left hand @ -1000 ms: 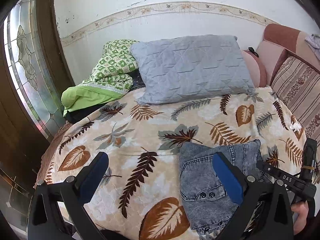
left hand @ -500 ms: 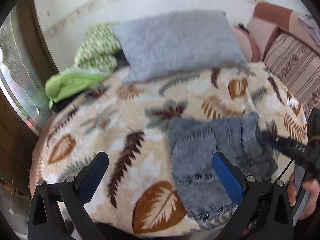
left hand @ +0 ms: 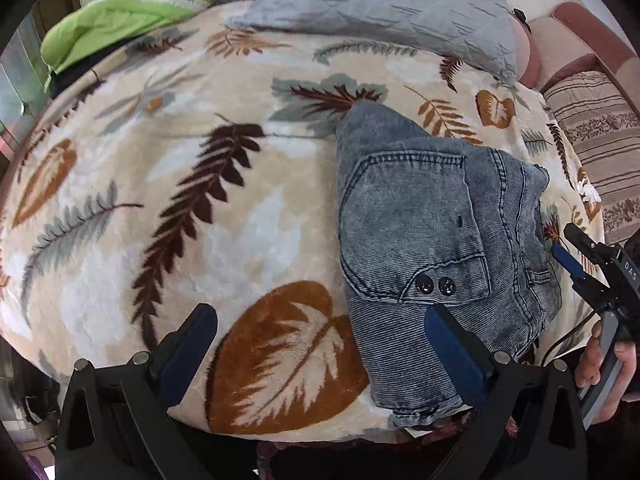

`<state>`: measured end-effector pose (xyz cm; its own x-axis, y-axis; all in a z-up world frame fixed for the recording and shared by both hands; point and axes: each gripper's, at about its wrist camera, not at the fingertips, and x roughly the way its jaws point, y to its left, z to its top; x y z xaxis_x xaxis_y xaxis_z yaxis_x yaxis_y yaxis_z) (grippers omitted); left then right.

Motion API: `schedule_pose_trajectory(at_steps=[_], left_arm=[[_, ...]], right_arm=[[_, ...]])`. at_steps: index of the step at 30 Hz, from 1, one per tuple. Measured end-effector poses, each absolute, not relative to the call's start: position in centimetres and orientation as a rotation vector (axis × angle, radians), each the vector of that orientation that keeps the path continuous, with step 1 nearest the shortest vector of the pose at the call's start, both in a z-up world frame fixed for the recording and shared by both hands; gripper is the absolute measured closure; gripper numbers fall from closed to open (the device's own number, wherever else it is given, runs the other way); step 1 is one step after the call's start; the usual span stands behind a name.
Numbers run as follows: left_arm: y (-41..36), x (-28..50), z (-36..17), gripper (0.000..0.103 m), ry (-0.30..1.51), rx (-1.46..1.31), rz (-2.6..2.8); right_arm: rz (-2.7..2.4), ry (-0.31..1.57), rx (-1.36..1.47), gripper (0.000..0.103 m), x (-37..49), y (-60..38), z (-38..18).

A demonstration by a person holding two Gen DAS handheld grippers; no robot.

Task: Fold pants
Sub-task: 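Straighten the folded jeans bundle with the left gripper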

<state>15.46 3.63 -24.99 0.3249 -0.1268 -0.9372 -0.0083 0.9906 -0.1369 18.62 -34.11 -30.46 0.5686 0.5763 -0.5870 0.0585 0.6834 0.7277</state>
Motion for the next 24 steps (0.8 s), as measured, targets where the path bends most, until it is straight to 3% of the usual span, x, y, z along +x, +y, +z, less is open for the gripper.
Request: schedule_pose_trajectory(at_steps=[9, 12, 16, 24], left_arm=[[3.4, 17.4, -27.7, 0.0, 1.283, -0.198, -0.143], [3.4, 18.0, -28.7, 0.0, 1.311, -0.225, -0.158], [3.0, 18.6, -29.3, 0.0, 1.323, -0.266, -0.195], [0.5, 18.6, -28.4, 0.0, 1.275, -0.201, -0.307]], right_arm=[[0.344, 1.018, 0.859, 0.037, 19.9, -36.0, -33.3], [0.367, 1.018, 0.861, 0.029, 20.3, -35.6, -33.4], [0.442, 1.043, 0.863, 0.027, 21.0, -33.6, -33.4], [0.54, 1.077, 0.702, 0.023, 21.4, -28.4, -32.2]])
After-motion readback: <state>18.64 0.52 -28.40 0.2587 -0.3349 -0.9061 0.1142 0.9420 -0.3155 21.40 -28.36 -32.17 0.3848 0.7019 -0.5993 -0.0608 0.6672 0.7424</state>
